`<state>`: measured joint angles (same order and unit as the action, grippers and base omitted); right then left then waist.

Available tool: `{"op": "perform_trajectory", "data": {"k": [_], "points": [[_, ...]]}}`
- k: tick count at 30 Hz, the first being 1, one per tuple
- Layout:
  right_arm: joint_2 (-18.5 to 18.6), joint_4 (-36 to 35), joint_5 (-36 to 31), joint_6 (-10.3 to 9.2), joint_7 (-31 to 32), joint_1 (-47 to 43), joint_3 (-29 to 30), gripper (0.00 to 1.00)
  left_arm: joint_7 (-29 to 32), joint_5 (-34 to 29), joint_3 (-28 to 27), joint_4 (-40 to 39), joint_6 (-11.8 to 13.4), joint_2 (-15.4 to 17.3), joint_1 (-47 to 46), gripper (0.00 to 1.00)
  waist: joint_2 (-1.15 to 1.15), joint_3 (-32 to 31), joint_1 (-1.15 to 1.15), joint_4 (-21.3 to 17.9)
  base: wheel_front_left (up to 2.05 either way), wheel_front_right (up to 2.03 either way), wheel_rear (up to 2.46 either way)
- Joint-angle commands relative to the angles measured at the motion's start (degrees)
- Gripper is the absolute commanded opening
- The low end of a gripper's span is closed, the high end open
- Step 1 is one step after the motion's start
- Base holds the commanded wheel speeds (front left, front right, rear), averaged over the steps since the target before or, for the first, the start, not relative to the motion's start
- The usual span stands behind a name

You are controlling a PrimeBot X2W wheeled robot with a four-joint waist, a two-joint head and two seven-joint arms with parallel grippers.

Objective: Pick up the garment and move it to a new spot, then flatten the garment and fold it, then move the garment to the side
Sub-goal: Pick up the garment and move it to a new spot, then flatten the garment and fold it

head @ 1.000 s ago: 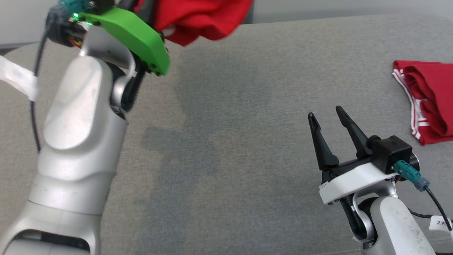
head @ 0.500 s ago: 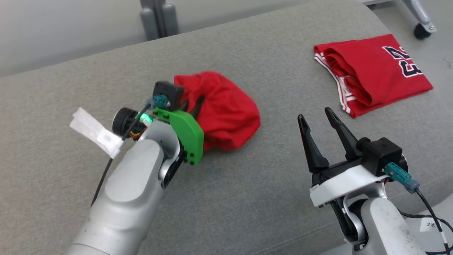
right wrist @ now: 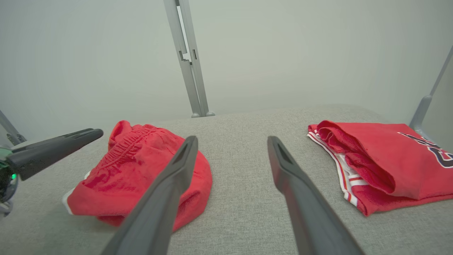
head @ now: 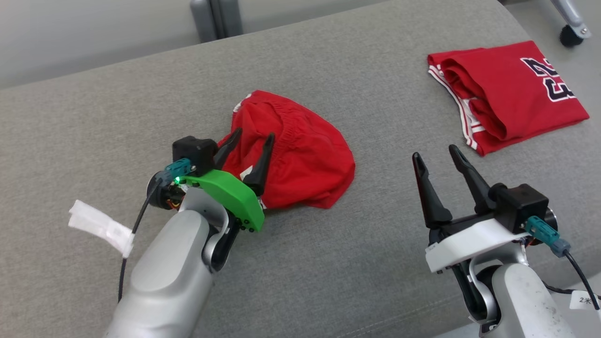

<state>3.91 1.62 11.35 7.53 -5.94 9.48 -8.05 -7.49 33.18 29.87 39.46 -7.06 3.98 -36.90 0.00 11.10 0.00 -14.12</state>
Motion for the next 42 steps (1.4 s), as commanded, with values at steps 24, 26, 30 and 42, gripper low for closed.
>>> {"op": "perform_trajectory", "data": {"k": [24,26,30,42], "points": [[1.17,6.40,0.86,-0.09,-0.22,-5.06,8.29,1.00,-7.67,-8.78,-21.78,-26.48,2.54,5.15,32.03,1.00,0.00,-11.12,0.00,16.16,0.00,0.00,0.00],[1.17,7.09,0.82,-0.09,0.07,-5.31,8.09,1.00,-7.68,-9.66,-22.48,-25.95,2.19,5.05,33.51,1.00,0.00,-11.37,0.00,16.12,0.00,0.00,0.00],[1.09,7.72,1.08,-0.09,-0.08,-5.45,7.68,1.00,-7.68,-10.75,-23.94,-25.62,1.48,4.37,34.80,1.00,0.00,-11.56,0.00,15.93,0.00,0.00,0.00],[1.02,8.04,1.18,-0.09,-0.56,-4.87,7.60,1.00,-7.69,-12.74,-25.49,-25.29,0.15,3.05,34.16,1.00,0.00,-10.94,0.00,15.29,0.00,0.00,0.00]]}}
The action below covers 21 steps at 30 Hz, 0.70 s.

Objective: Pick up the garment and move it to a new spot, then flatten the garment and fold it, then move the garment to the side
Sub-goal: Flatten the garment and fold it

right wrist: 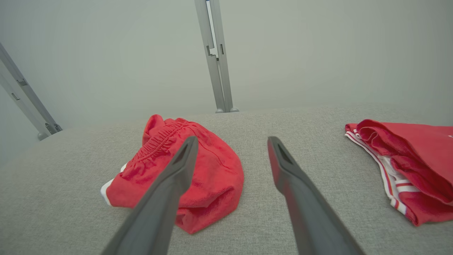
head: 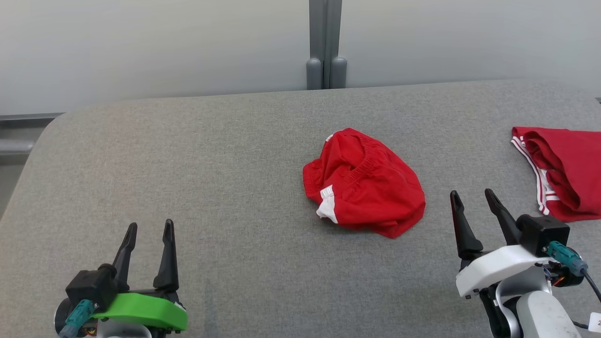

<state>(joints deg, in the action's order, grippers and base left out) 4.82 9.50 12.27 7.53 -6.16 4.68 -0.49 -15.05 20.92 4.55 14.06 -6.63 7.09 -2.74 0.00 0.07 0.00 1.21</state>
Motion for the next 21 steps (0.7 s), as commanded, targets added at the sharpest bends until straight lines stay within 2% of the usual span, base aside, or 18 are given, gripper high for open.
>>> {"op": "perform_trajectory", "data": {"k": [1,9,14,17,21], "points": [[0.09,0.18,0.28,-0.09,-0.38,-0.03,0.04,1.00,-0.13,-0.61,-0.16,0.16,-0.36,-0.10,-0.09,1.00,0.00,0.16,0.00,-0.01,0.00,0.00,0.00],[0.02,-0.07,-0.09,-0.09,-0.30,0.28,0.10,1.00,-0.13,-1.27,-0.11,0.66,-0.67,-0.63,-0.97,1.00,0.00,0.65,0.00,0.42,0.00,0.00,0.00],[-0.09,-0.43,-0.27,-0.09,-0.09,0.64,-0.12,1.00,0.03,-0.93,2.11,2.35,-0.88,-0.24,-2.82,1.00,0.00,1.40,0.00,0.34,0.00,0.00,0.00],[-0.07,-0.73,-0.31,-0.09,0.14,1.01,-0.17,1.00,2.39,0.62,6.94,4.02,-0.84,1.13,-6.84,1.00,0.00,2.28,0.00,0.24,0.00,0.00,0.00],[0.27,-1.40,-0.48,-0.09,0.55,1.95,-0.72,1.00,7.32,6.13,17.46,6.02,-0.82,3.72,-14.83,1.00,0.00,4.28,0.00,-0.47,0.00,0.00,0.00]]}}
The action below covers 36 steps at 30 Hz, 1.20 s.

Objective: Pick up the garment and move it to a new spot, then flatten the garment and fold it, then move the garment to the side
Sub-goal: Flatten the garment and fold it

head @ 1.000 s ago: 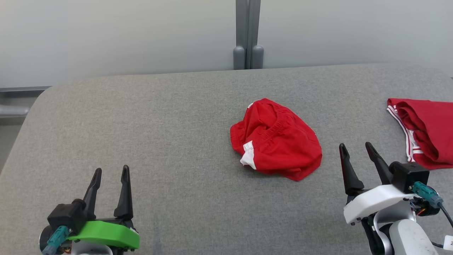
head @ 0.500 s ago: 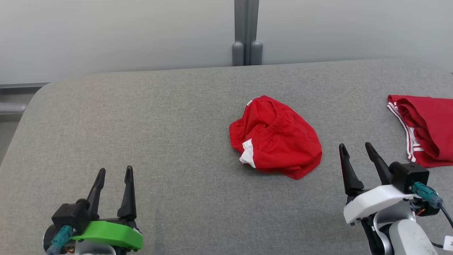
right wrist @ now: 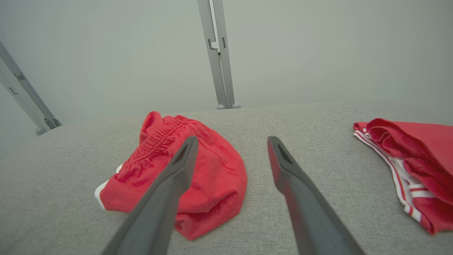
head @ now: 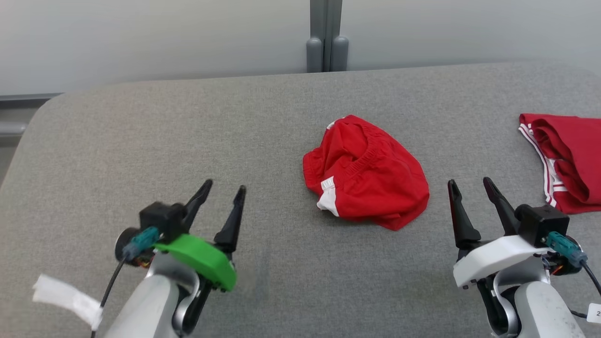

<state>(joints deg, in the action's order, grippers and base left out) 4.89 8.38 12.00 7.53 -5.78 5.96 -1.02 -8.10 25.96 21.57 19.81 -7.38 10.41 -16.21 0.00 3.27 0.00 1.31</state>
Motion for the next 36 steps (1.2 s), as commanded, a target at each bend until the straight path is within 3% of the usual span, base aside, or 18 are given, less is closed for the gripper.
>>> {"op": "perform_trajectory", "data": {"k": [1,8,16,24,32,36], "points": [[0.25,-0.44,-0.26,-0.09,0.20,0.93,-0.43,1.00,1.42,2.33,3.05,0.64,-0.07,0.97,-3.23,1.00,0.00,1.63,0.00,-0.93,0.00,0.00,0.00],[0.04,-0.64,0.37,-0.09,0.02,3.56,-3.38,1.00,8.92,12.20,20.96,4.69,-0.08,4.91,-16.85,1.00,0.00,6.64,0.00,-6.29,0.00,0.00,0.00],[-0.60,1.11,0.98,-0.09,-1.47,5.74,-6.85,1.00,11.22,19.70,33.29,9.25,-0.09,7.67,-26.56,1.00,0.00,9.90,0.00,-13.26,0.00,0.00,0.00],[-0.90,2.82,1.35,-0.09,-2.89,5.70,-7.32,1.00,9.42,25.74,40.63,11.41,-0.09,9.15,-31.51,1.00,0.00,9.80,0.00,-16.95,0.00,0.00,0.00],[-0.94,3.27,1.20,-0.09,-3.31,5.46,-7.07,1.00,11.53,30.28,45.65,12.87,-0.09,9.17,-33.35,1.00,0.00,9.25,0.00,-17.29,0.00,0.00,0.00],[-1.03,3.46,1.05,-0.09,-3.25,5.20,-6.98,1.00,10.37,29.48,47.41,12.08,-0.09,9.26,-34.63,1.00,0.00,8.98,0.00,-16.80,0.00,0.00,0.00]]}}
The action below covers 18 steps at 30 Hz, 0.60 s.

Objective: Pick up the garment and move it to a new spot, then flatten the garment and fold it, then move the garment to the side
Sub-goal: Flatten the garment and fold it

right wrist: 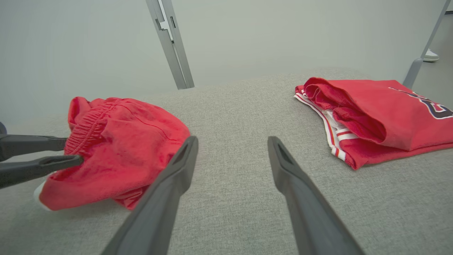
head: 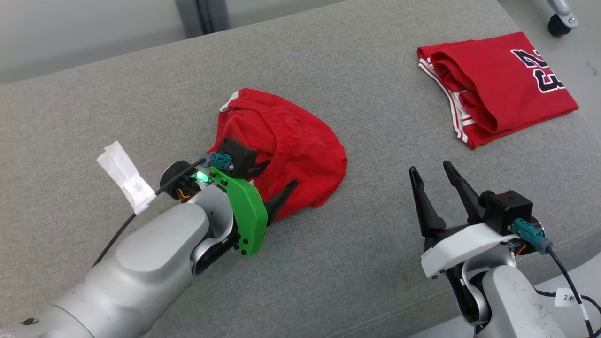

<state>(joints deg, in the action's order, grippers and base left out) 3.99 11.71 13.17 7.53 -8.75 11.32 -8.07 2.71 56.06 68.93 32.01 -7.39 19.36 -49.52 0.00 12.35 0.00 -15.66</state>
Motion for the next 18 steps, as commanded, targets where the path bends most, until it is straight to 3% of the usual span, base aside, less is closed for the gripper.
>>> {"op": "perform_trajectory", "data": {"k": [1,13,14,15,16,18], "points": [[-0.15,0.12,-0.17,-0.09,-0.26,-0.16,0.06,1.00,-0.99,-0.63,0.21,-0.41,-0.08,0.09,-1.47,1.00,0.00,-0.15,0.00,0.29,0.00,0.00,0.00],[0.03,-0.77,-0.01,-0.09,0.07,0.49,-0.67,1.00,0.69,1.09,1.36,5.27,-0.07,-3.22,-4.39,1.00,0.00,0.30,0.00,-0.67,0.00,0.00,0.00],[0.01,-0.82,-0.04,-0.09,0.00,0.42,-0.51,1.00,0.73,1.29,1.42,5.62,-0.07,-3.54,-4.62,0.89,0.00,0.39,0.00,-0.85,0.00,0.00,0.00],[0.00,-0.83,-0.03,-0.09,-0.11,0.32,-0.32,1.00,0.73,1.48,1.54,5.89,-0.07,-3.77,-4.91,0.34,0.00,0.49,0.00,-0.99,0.00,0.00,0.00],[-0.02,-0.82,0.00,-0.09,-0.18,0.25,-0.28,1.00,0.78,1.74,1.70,5.97,-0.07,-3.84,-4.95,0.00,0.00,0.56,0.00,-1.12,0.00,0.00,0.00],[-0.06,-0.65,0.09,-0.09,-0.35,0.29,-0.16,1.00,-0.05,2.50,1.85,5.65,-0.07,-4.04,-5.15,0.00,0.00,0.67,0.00,-1.31,0.00,0.00,0.00]]}}
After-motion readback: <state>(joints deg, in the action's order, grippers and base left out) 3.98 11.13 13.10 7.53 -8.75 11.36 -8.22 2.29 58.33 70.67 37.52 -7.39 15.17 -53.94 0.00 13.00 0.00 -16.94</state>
